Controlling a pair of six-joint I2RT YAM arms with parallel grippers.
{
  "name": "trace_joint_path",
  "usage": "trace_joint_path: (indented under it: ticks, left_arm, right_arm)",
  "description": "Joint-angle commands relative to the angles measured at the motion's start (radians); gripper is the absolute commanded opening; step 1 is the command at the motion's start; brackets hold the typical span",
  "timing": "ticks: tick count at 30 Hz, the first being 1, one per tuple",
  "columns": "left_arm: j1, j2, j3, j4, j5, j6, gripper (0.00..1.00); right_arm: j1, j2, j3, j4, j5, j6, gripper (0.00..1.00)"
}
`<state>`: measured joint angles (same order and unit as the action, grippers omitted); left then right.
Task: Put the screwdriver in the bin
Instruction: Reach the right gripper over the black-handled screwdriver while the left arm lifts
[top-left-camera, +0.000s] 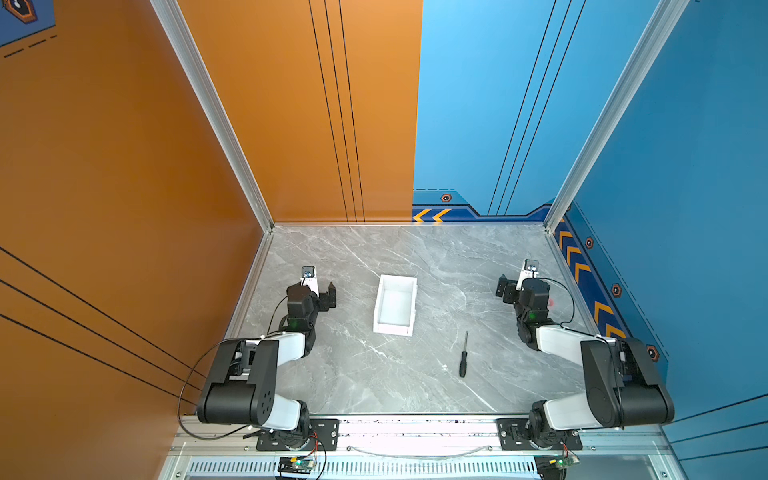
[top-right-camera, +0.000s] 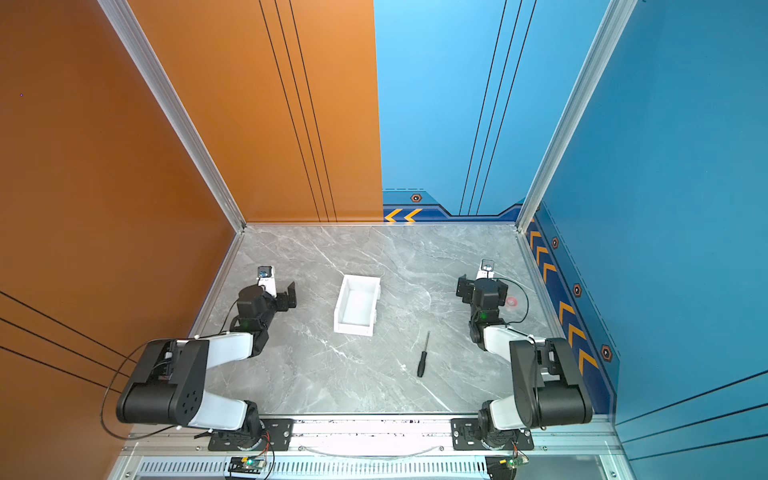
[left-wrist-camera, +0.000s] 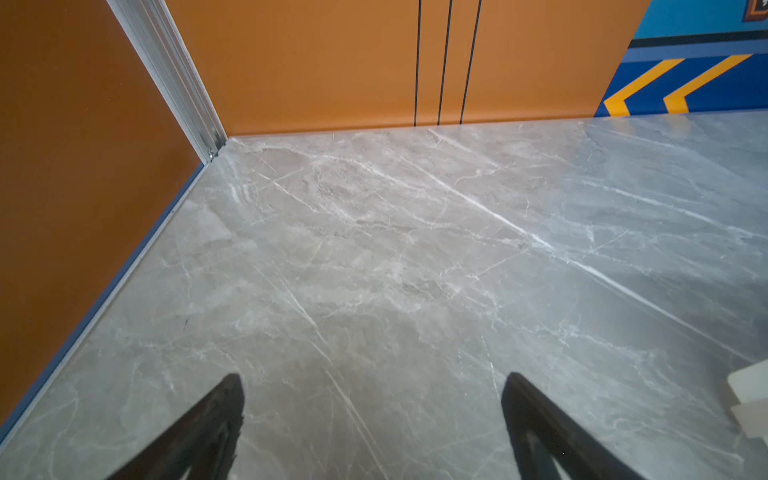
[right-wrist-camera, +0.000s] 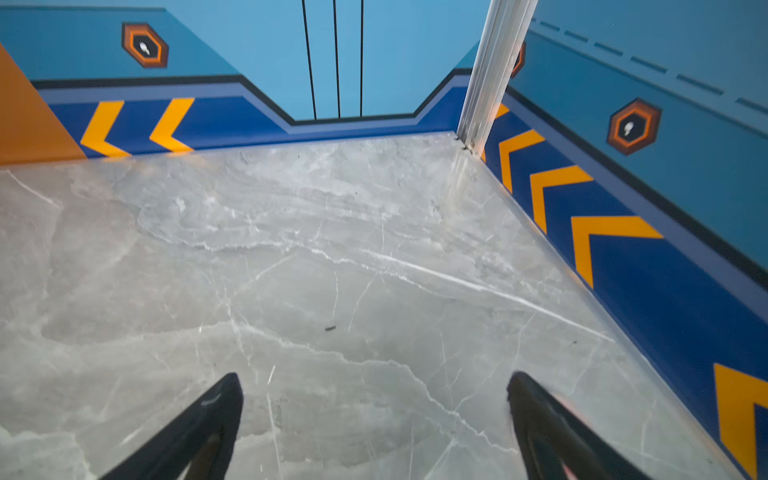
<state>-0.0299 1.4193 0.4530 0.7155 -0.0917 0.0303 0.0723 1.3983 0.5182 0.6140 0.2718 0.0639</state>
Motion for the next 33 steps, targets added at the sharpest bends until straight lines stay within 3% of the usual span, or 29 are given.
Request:
trace_joint_path:
  ticks: [1, 7, 9, 12, 16, 20, 23, 28, 33]
  left_arm:
    - [-0.017, -0.061, 0.079, -0.207, 0.025, 0.040, 0.98]
    - [-0.069, -0.109, 0.299, -0.662, -0.003, 0.129, 0.98]
    - [-0.079, -0.109, 0.373, -0.799, 0.002, 0.124, 0.98]
    - [-0.089, -0.103, 0.488, -1.013, 0.043, 0.050, 0.98]
    - [-0.114, -0.133, 0.571, -1.206, 0.143, 0.051, 0.98]
    - [-0.147, -0.193, 0.631, -1.295, 0.131, 0.063, 0.98]
    - [-0.160, -0.181, 0.721, -1.431, 0.192, 0.073, 0.98]
    - [-0.194, -0.194, 0.758, -1.489, 0.203, 0.132, 0.98]
    - [-0.238, -0.204, 0.790, -1.519, 0.205, 0.136, 0.98]
  right_arm:
    - [0.014, -0.083, 0.025, -0.184, 0.053, 0.038, 1.00]
    - [0.016, -0.238, 0.165, -0.606, -0.012, 0.316, 1.00]
    - [0.001, -0.261, 0.227, -0.752, -0.129, 0.413, 1.00]
    - [0.023, -0.278, 0.255, -0.855, -0.268, 0.460, 1.00]
    - [0.126, -0.314, 0.265, -0.985, -0.224, 0.502, 1.00]
    - [0.259, -0.339, 0.270, -1.130, -0.157, 0.563, 1.00]
    - [0.356, -0.353, 0.260, -1.214, -0.122, 0.614, 0.89]
    - [0.504, -0.363, 0.225, -1.313, -0.118, 0.707, 0.66]
    - [0.671, -0.363, 0.187, -1.382, -0.079, 0.805, 0.66]
